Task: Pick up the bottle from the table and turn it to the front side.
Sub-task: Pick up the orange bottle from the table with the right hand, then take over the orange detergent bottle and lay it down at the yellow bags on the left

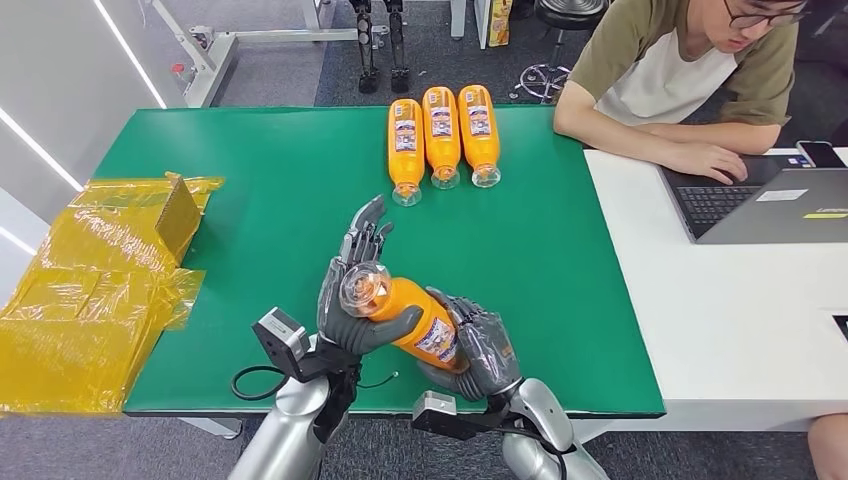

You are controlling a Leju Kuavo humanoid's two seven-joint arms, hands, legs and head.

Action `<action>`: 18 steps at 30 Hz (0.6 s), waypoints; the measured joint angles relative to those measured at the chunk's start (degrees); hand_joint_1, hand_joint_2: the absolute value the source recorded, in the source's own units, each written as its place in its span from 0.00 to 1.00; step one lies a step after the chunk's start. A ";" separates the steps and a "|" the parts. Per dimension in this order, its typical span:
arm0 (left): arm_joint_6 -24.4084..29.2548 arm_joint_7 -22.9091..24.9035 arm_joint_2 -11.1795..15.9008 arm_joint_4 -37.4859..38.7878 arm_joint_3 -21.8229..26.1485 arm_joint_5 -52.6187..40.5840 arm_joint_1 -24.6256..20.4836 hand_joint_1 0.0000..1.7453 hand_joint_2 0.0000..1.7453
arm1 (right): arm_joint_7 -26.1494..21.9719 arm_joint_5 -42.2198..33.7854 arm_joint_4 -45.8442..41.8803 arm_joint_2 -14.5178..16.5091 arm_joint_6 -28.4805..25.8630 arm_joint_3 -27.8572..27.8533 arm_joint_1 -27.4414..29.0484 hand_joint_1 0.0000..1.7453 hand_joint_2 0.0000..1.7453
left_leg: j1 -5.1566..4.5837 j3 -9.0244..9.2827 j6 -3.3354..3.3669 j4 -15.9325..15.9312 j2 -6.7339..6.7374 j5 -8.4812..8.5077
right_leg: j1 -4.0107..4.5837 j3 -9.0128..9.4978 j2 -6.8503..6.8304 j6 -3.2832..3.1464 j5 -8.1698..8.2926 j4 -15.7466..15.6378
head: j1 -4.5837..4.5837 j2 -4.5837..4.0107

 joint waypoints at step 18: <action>-0.17 0.09 -0.02 0.00 -1.45 -1.27 -0.29 1.00 1.00 | 0.90 1.09 -2.74 0.26 0.25 -2.08 1.59 1.00 1.00 | 0.00 -0.01 0.00 0.00 0.00 0.00 | 0.00 0.00 0.00 0.00 0.00 0.00 | 0.00 0.00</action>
